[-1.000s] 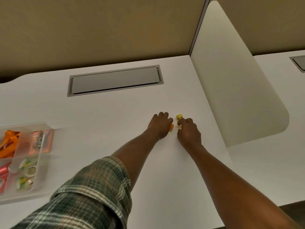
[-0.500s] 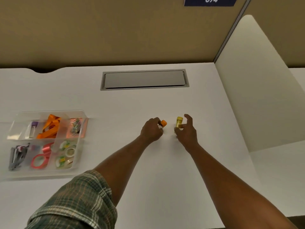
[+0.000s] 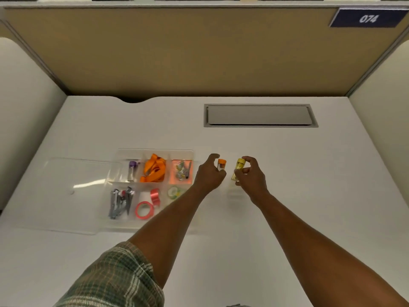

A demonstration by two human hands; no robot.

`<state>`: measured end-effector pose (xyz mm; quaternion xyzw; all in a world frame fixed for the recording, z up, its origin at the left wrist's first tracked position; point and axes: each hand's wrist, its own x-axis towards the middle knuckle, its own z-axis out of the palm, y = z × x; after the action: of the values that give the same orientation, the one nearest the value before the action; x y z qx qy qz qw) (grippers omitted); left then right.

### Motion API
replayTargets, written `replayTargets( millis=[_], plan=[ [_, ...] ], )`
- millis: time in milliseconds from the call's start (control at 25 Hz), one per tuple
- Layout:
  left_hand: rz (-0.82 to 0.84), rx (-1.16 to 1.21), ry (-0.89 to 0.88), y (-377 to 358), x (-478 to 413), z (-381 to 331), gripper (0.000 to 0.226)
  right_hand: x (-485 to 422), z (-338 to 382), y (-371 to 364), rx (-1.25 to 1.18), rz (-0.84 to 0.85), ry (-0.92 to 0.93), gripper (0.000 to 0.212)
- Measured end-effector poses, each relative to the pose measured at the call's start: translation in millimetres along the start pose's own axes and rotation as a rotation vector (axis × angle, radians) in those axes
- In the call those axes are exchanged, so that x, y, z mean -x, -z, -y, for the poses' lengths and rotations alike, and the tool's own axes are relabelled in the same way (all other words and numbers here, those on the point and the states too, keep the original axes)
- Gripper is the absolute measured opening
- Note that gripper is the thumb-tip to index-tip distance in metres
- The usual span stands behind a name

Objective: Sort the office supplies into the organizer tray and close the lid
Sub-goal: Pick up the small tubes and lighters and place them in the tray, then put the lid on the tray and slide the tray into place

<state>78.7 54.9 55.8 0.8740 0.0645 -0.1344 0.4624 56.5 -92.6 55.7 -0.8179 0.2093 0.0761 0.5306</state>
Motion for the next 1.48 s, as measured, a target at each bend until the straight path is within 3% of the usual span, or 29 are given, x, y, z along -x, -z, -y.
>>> replayTargets(
  millis=[240,400,680,840,1080,1280,1400,1480],
  plan=[
    [-0.148,0.002,0.0,118,-1,53,0.044,14,69,-113,0.05,0.129,0.112,0.043],
    [-0.283,-0.122,0.078,185,-5,99,0.048,26,108,-183,0.079,0.242,0.194,0.041],
    [-0.318,-0.223,0.141,236,-8,167,0.05,39,135,-266,0.233,0.356,0.266,0.052],
    [-0.335,-0.221,0.135,245,-7,181,0.054,37,137,-280,0.284,0.408,0.262,0.053],
    [-0.537,-0.197,0.141,272,4,208,0.022,32,118,-266,0.491,0.355,0.458,0.037],
    [-0.493,-0.356,0.239,270,32,260,0.022,49,74,-252,0.856,0.404,0.752,0.068],
    [-0.524,-0.408,0.177,254,47,272,0.022,57,46,-249,0.966,0.367,0.733,0.075],
    [-0.593,-0.298,0.131,246,49,268,0.021,58,33,-241,0.991,0.303,0.718,0.076]
  ],
)
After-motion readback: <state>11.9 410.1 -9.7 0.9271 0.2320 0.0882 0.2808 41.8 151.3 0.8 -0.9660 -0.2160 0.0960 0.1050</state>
